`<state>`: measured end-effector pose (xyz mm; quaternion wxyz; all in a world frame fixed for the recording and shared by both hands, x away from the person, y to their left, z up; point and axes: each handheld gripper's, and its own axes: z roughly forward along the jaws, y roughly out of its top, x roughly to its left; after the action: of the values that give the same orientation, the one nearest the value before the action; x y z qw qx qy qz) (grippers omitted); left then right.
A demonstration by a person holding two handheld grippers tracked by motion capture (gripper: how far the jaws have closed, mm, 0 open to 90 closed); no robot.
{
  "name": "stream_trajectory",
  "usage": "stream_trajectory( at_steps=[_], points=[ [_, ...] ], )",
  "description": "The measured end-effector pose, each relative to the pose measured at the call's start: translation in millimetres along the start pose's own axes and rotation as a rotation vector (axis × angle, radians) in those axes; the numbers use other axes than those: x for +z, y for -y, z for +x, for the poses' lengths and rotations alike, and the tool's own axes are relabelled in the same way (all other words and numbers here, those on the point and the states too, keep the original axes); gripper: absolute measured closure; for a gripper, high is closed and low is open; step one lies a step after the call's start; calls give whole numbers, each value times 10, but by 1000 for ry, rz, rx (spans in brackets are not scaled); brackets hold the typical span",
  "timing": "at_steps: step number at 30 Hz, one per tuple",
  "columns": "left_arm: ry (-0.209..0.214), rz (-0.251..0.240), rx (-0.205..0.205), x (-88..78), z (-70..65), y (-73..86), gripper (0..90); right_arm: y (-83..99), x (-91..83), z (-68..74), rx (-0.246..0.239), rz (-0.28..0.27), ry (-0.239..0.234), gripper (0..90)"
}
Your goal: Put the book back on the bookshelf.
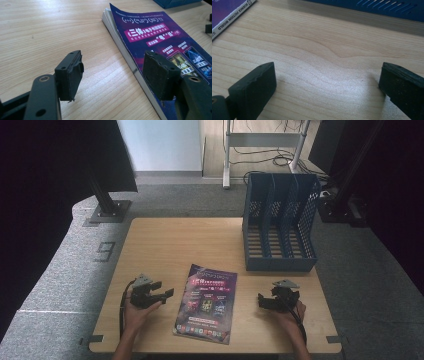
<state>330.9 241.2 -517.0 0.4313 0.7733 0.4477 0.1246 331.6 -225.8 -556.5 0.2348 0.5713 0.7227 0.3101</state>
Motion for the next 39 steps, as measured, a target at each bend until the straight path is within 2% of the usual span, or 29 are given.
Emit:
stream_trajectory(
  at_steps=[5, 8, 11, 13, 19, 24, 29, 39],
  points=[
    [1, 5, 2, 21, -14, 2, 317, -1, 0, 4, 8, -1, 7, 14],
    [4, -1, 0, 14, -17, 0, 315, 5, -23, 0, 16, -2, 12, 52],
    [3, -2, -1, 9, -23, -2, 312, 11, -47, -16, 28, -4, 3, 67],
    [1, 0, 3, 19, -25, -1, 308, -3, -77, -19, 38, -6, -30, 68],
    [7, 8, 8, 73, -66, -8, 306, -42, -123, 2, 42, -46, -36, 83],
    [10, 10, 15, 92, -98, -8, 305, -41, -156, 9, 48, -51, -49, 90],
    [8, 8, 15, 118, -109, -6, 302, -63, -174, 43, 34, -72, -54, 94],
    [20, 7, 22, 149, -138, -21, 303, -153, -280, 217, -1, -124, -82, 124]
  ],
)
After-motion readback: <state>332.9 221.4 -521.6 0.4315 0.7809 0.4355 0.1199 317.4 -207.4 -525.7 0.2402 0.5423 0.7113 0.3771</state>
